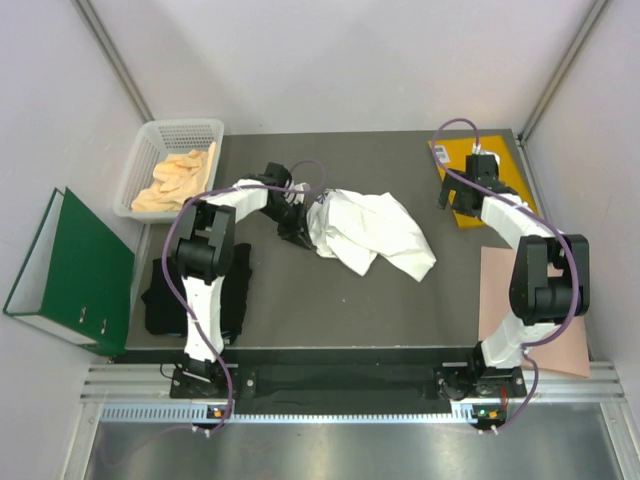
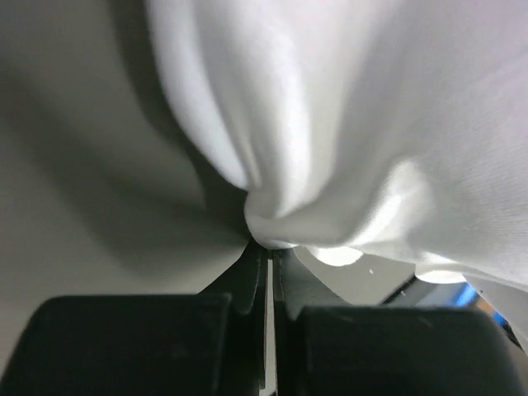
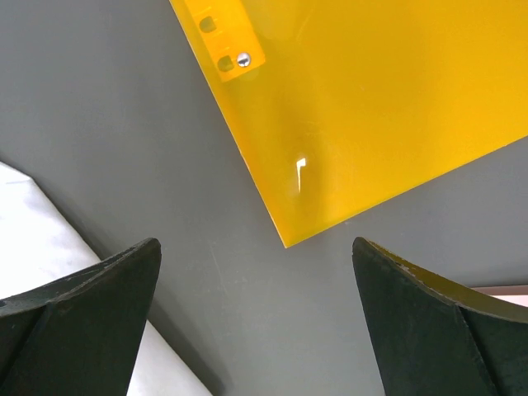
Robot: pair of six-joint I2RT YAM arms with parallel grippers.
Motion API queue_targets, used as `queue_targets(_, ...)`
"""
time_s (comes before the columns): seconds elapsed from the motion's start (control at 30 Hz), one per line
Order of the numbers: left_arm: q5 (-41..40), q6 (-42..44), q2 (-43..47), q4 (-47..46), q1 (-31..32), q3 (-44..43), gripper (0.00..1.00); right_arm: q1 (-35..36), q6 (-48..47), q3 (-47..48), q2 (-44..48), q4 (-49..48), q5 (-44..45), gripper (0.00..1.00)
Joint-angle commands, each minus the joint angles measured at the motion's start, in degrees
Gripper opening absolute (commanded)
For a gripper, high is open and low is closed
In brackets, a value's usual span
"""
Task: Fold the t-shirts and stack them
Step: Flatten out the tshirt
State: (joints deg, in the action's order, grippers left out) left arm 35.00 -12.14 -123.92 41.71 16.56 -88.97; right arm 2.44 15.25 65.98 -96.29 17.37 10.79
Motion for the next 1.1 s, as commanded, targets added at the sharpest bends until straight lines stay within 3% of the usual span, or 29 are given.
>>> queue_targets(0.0, -10.46, -0.68, 7.26, -0.14, -0.82, -3.31, 0.00, 0.64, 0.75, -1.11, 2.51, -1.10, 0.11, 1.00)
queue_targets(0.37, -27.71, -9.20, 23.27, -7.86, -3.99, -10.61, 0.00, 0.38, -3.20, 1.61, 4.71, -1.28, 0.99, 1.00)
queue_targets(0.47, -21.33, -11.23, 23.81, -11.74, -3.20, -14.02, 0.00, -0.76, -3.73, 4.42, 4.53, -0.23, 0.82, 0.99)
queue_targets(0.57, -12.98, -11.50, 18.38, -9.99, 0.92, -24.64, 0.00, -2.87, -3.91, 5.48, 4.80, -0.14, -0.24, 1.00)
queue_targets(0.7, -3.40, -13.78, 5.03, -7.09, 9.44, -44.49, 0.00, -8.49, -3.12, 4.17, 5.85, -0.40, -1.82, 1.00)
queue_targets(0.73, -1.88, -15.00, 2.74, -8.04, 12.68, -52.72, 0.00, -10.68, -1.72, 2.68, 6.37, -0.66, -2.00, 1.00)
queue_targets(0.8, 4.16, -21.41, -1.48, -12.59, 16.55, -58.31, 0.00, -13.06, -0.48, 1.01, 8.21, -1.63, -3.22, 1.00)
queue_targets(0.87, 6.39, -29.12, -0.98, -24.33, 18.41, -57.46, 0.00, -15.35, -0.04, -1.11, 9.45, -1.90, -2.70, 1.00)
queue_targets(0.97, 7.18, -35.29, 1.39, -33.86, 19.74, -56.14, 0.00, -16.59, 0.05, -3.22, 11.47, -1.90, -1.21, 1.00)
queue_targets(1.07, 3.24, -34.36, 6.90, -33.20, 17.64, -55.70, 0.00, -16.50, 0.49, -5.15, 12.35, -2.86, -2.43, 1.00)
